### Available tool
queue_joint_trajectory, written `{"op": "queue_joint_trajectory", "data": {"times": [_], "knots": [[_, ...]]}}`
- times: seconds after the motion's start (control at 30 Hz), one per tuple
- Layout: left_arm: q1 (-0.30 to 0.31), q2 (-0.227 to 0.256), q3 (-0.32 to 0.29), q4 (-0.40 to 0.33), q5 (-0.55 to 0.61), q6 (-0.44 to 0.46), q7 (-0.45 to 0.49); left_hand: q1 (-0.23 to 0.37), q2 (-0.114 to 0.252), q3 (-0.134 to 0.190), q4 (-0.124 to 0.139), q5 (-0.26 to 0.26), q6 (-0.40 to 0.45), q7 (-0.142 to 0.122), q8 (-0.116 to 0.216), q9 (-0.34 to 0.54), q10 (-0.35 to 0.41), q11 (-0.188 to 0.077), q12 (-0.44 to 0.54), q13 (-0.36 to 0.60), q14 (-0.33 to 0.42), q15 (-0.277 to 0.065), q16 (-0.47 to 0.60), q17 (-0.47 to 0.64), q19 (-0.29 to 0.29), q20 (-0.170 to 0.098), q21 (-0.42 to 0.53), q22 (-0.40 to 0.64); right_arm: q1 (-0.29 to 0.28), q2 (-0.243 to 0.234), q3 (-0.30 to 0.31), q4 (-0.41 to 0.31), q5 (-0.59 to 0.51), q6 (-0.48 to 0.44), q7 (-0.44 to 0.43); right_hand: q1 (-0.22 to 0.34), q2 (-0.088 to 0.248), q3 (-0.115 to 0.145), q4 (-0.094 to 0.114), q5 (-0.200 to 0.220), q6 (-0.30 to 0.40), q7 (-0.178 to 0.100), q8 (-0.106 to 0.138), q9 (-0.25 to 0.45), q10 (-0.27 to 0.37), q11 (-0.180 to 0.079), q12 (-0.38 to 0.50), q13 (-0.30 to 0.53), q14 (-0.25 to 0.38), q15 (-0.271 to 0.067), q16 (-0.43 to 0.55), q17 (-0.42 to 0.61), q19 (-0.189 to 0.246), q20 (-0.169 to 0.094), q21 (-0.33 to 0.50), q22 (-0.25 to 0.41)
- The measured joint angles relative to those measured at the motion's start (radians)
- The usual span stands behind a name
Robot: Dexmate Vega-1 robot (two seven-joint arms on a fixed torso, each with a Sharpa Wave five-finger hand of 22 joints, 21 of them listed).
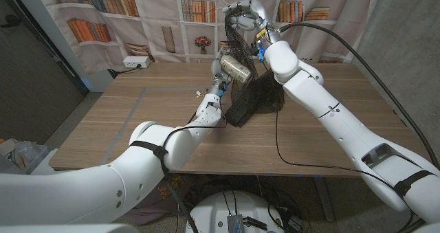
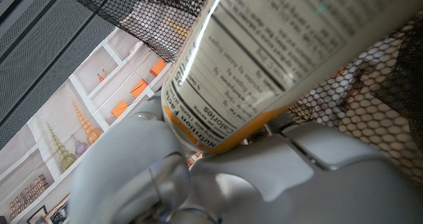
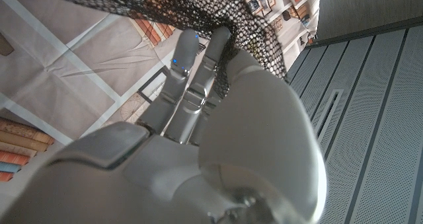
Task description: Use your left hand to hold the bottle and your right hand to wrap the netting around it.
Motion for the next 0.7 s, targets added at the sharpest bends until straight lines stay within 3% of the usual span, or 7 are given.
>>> {"op": "queue_joint_trajectory", "data": {"times": [0.7], "knots": [[-0.029, -0.034, -0.052, 0.023, 0.018, -0.008, 0.0, 0.0, 0.0, 0.0, 0.0, 0.0, 0.0, 0.0, 0.0, 0.0, 0.0, 0.0, 0.0, 0.0, 0.0, 0.0, 0.0, 0.0, 0.0, 0.0, 0.0, 0.0, -0.047, -0.017, -0.065, -0.049, 0.027, -0.055, 0.072, 0.0, 0.0, 0.001, -0.001, -0.001, 0.0, 0.0, 0.0, 0.003, 0.0, 0.0, 0.0, 0.004, -0.002, -0.002, -0.004, 0.0, -0.004, 0.004, 0.007, -0.005]]}}
